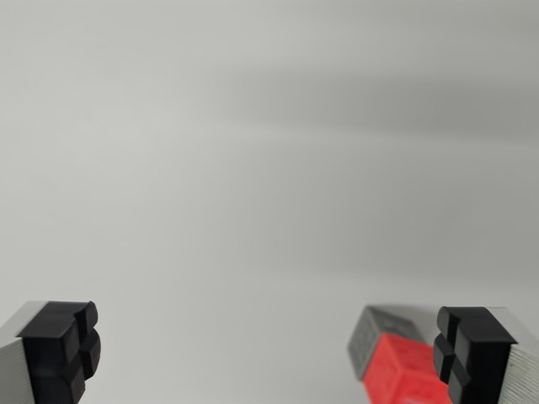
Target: Destack cube
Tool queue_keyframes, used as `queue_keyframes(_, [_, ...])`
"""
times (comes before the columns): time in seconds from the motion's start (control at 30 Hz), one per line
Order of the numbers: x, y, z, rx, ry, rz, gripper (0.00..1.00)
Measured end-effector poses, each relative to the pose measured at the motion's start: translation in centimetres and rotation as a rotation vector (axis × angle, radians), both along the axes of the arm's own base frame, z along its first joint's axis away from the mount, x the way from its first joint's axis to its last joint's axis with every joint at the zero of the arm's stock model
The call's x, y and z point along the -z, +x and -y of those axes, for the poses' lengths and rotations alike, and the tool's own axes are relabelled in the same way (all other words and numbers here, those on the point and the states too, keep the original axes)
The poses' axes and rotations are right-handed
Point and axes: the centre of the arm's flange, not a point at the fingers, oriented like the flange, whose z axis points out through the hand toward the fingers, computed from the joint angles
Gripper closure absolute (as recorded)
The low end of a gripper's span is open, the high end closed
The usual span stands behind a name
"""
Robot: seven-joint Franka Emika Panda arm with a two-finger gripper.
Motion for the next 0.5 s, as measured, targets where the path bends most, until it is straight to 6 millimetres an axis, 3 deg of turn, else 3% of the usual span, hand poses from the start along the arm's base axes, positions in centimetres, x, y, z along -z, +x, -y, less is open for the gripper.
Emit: queue_keyframes(0.5, [1.7, -2.2, 1.6, 0.033, 0.002, -0.006, 0.0])
